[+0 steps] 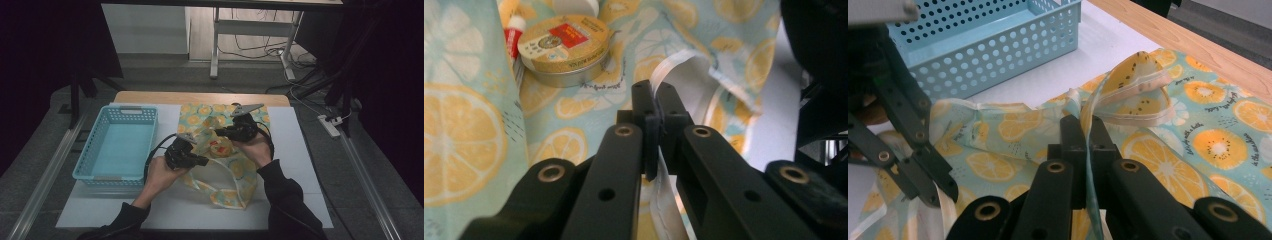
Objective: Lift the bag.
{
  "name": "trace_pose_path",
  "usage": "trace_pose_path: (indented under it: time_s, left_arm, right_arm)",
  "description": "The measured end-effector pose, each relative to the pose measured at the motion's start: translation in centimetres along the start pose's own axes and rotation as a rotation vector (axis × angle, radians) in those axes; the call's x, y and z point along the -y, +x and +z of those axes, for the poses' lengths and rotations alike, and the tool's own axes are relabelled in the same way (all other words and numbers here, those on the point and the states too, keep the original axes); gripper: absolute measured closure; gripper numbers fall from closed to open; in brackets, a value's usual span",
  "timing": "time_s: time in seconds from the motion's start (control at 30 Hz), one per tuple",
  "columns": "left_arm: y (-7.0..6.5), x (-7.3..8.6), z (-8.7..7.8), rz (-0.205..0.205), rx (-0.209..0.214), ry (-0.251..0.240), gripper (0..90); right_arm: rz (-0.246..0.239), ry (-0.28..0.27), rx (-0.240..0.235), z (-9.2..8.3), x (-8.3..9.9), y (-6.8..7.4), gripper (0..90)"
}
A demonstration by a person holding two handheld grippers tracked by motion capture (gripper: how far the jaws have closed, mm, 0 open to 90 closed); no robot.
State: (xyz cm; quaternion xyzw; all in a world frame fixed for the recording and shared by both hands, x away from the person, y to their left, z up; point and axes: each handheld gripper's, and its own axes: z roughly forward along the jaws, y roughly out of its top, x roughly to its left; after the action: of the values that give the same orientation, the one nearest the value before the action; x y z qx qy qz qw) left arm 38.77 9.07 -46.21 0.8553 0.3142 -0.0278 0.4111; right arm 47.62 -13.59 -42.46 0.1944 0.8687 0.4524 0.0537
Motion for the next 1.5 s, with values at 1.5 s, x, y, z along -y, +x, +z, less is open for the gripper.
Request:
trace_pose_path:
  time_s: [1.5]
  left_arm:
    - [0.0, -9.9, -8.7, 0.060, -0.022, -0.172, 89.6]
  right_arm:
    - [-0.067, -0.036, 0.044, -6.0, -7.2, 1.0, 90.0]
